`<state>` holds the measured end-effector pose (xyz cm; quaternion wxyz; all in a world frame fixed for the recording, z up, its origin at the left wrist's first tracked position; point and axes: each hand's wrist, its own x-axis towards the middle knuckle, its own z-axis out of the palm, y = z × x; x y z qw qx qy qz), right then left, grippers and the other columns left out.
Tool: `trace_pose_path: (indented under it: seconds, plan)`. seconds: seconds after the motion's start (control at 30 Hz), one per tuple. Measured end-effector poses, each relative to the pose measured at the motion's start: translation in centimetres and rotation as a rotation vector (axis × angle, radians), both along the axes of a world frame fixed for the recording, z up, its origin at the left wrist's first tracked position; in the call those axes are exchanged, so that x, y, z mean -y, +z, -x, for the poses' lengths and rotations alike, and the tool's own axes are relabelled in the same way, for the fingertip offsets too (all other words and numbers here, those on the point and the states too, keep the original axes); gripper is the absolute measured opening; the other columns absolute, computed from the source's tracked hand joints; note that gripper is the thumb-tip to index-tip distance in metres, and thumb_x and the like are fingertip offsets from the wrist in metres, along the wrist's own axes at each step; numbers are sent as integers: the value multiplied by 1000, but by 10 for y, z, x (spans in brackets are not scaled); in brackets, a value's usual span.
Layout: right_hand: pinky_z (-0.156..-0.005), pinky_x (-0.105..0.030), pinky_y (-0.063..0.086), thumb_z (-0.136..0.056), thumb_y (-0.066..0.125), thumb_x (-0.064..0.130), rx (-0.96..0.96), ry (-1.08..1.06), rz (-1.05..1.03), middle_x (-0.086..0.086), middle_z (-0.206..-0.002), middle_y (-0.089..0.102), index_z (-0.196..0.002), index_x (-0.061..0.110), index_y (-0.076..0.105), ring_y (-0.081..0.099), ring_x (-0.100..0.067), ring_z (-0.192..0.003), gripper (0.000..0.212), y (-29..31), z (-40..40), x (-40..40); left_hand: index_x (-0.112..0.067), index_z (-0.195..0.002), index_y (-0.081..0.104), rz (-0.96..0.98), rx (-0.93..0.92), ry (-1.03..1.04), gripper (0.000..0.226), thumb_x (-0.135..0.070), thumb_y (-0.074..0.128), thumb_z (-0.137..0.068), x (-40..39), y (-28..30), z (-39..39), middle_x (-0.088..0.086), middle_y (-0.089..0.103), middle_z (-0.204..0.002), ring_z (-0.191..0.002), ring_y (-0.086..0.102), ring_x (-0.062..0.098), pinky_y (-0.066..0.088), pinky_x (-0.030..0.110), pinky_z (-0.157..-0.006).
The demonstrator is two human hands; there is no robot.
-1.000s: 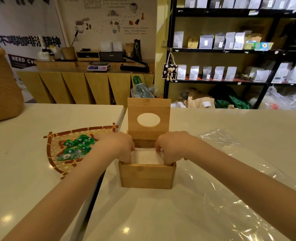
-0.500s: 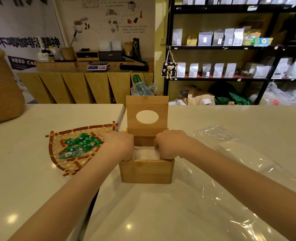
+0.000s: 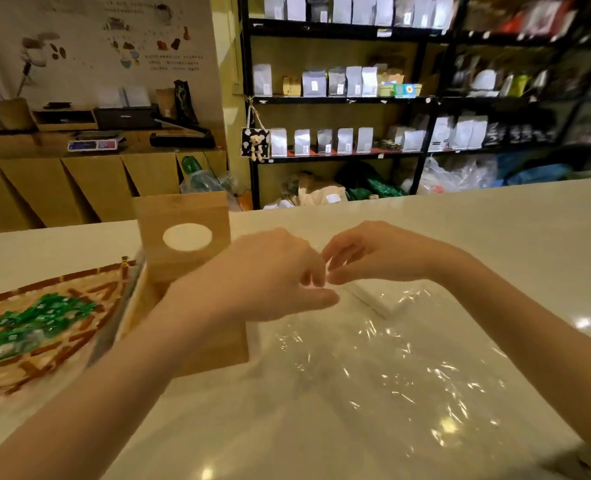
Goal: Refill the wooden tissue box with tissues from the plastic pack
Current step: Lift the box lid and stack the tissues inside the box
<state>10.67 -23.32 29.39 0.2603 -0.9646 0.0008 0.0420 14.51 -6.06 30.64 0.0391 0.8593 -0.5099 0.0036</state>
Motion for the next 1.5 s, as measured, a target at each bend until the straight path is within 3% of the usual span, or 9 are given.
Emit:
trace_pose_path:
  seconds: [0.33,0.43,0.53,0.8,1.0,1.13,1.27,1.4,1.5]
  plan:
    - [-87,-28,51,-86,62,23,83,-421,-54,4,-101,71,-104,20,67,65,-10,-93,19,-46,138,91,-23,-143,27,62,-175,-578,68,-59,35,-87,128,-103,48,-5,24,-154,-141,20,9,14,27,-115]
    - [-83,-20,50,-87,62,21,141,-498,-70,18,-96,64,-103,26,66,62,-2,-93,18,-68,167,94,-22,-147,6,-21,-151,-519,79,-66,27,-85,141,-127,54,-6,-2,-158,-143,-7,3,-10,32,-117]
    - [-79,-10,46,-87,61,20,171,-531,-75,21,-94,63,-101,25,68,58,7,-88,17,-88,187,91,-20,-147,-1,-50,-125,-526,94,-76,13,-72,144,-140,59,-9,-12,-155,-142,-12,3,-14,28,-115]
    - [-88,-33,47,-89,52,20,176,-376,201,-1,-105,71,-103,13,69,60,-18,-100,23,-118,198,83,-21,-146,8,-16,-225,-513,90,-63,-9,-68,147,-158,53,-8,1,-157,-136,-9,-5,-9,21,-111]
    - [-86,-31,53,-90,44,28,312,-311,252,0,-109,70,-110,16,65,61,-14,-101,32,-132,187,80,-20,-142,28,274,-518,-403,43,-24,27,-99,145,-143,52,-19,18,-146,-132,10,-11,0,16,-116]
    - [-113,-21,23,-94,25,33,220,-200,224,0,-150,35,-142,19,34,31,-12,-137,50,-135,160,71,-26,-140,25,418,-602,-391,43,-24,30,-98,141,-120,45,-26,20,-138,-131,13,-14,1,5,-109]
    - [-118,-26,2,-98,26,39,128,-137,286,3,-158,0,-148,20,5,-3,-4,-142,57,-135,120,66,-30,-144,14,333,-442,-333,47,-35,17,-97,141,-110,11,-23,7,-149,-140,2,-6,-7,19,-114]
    - [-120,-38,4,-84,2,65,161,-163,305,-3,-158,3,-148,16,9,2,-14,-145,82,-134,73,69,-18,-146,13,302,-275,52,48,-29,14,-99,141,-119,-49,-3,7,-158,-144,2,8,-5,32,-117]
    - [-115,-31,-8,-64,-9,74,125,-181,258,-7,-158,2,-148,13,8,-1,-17,-146,105,-135,46,69,-14,-146,6,113,-151,142,49,-22,18,-99,135,-137,-70,3,1,-158,-146,-1,14,-3,39,-117]
